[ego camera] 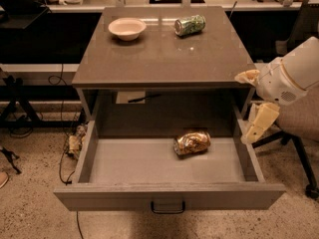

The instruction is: Pick orange can from top drawer and place on counter

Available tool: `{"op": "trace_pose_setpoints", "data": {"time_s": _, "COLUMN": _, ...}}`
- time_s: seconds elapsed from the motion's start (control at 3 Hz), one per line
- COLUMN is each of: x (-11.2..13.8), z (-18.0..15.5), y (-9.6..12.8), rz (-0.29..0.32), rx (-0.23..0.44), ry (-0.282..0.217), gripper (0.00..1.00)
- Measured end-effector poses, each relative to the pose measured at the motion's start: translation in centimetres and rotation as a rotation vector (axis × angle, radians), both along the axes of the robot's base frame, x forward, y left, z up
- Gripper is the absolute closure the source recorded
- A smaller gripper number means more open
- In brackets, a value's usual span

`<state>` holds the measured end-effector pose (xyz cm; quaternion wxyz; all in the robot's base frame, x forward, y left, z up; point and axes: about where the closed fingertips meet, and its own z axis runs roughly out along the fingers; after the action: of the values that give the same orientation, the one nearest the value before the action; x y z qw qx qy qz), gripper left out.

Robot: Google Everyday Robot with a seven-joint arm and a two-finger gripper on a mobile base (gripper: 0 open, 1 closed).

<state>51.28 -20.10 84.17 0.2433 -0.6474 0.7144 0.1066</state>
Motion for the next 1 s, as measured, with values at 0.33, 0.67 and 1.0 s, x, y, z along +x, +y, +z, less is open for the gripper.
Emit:
{"op": "trace_pose_setpoints", "data": {"time_s": 0.33, "x": 1.3, "z": -5.3, "y": 1.8, "rz": 0.064, "rx": -0.004, "ry": 0.031, "gripper": 0.0}}
{"op": "trace_pose_setpoints", "data": {"time_s": 0.67, "x": 2.2, "z": -8.6, "y": 3.4, "rz": 0.103, "rx": -0.004, "ry": 0.055, "gripper": 0.0}}
{"op": "trace_pose_setpoints", "data": {"time_s": 1.0, "x": 2.5, "z": -13.2, "y": 6.5, "rz": 0.134, "rx": -0.032, "ry": 0.082, "gripper": 0.0}}
